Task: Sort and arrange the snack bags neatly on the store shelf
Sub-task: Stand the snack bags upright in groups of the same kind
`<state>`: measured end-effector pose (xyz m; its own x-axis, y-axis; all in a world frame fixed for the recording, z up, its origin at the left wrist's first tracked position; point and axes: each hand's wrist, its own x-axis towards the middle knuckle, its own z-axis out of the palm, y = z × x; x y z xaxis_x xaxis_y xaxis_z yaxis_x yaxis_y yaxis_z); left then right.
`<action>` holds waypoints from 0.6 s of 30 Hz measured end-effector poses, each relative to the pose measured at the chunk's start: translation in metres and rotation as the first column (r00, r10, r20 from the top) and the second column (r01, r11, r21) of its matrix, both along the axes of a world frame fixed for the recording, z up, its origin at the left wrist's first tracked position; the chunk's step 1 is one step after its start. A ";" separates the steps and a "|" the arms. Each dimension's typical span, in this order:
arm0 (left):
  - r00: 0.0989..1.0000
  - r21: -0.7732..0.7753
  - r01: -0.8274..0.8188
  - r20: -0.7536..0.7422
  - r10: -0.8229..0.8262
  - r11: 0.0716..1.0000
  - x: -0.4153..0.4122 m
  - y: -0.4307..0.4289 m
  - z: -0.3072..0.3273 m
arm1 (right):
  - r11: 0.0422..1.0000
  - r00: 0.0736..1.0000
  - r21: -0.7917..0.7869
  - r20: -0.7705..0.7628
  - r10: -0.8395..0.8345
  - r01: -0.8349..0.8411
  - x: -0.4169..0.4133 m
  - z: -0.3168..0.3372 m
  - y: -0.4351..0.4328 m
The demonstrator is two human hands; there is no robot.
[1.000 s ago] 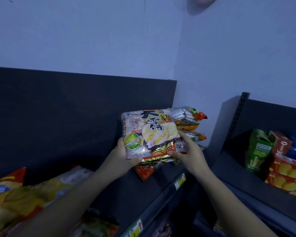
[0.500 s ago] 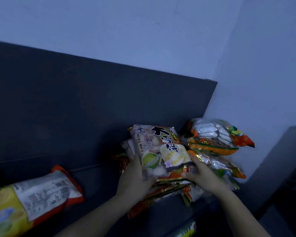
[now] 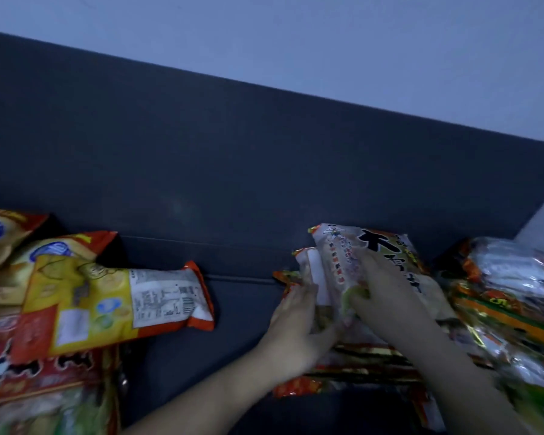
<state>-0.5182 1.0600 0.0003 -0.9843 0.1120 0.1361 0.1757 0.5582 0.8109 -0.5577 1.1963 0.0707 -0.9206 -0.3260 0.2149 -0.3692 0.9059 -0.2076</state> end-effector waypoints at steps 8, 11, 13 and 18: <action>0.914 -0.236 -0.406 -0.096 0.395 0.883 0.083 -0.153 -0.011 | 0.897 0.896 -0.045 0.050 0.442 -0.440 0.037 -0.014 -0.139; 0.830 -0.376 -0.556 -0.192 0.524 0.742 0.138 -0.223 -0.031 | 0.851 0.800 -0.076 0.304 0.517 -0.520 0.064 -0.039 -0.192; 0.792 -0.461 -0.590 -0.170 0.586 0.663 0.178 -0.262 -0.038 | 0.814 0.685 -0.083 0.495 0.534 -0.575 0.079 -0.064 -0.221; 0.774 -0.361 -0.504 0.215 0.596 0.785 0.245 -0.312 -0.042 | 0.884 0.664 -0.090 0.627 0.407 -0.458 0.119 -0.109 -0.268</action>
<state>-0.2736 0.7477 -0.0414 -0.8704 -0.4753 -0.1287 -0.4566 0.6812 0.5722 -0.4387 0.9285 -0.0379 -0.5887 -0.7123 -0.3822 -0.5373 0.6981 -0.4733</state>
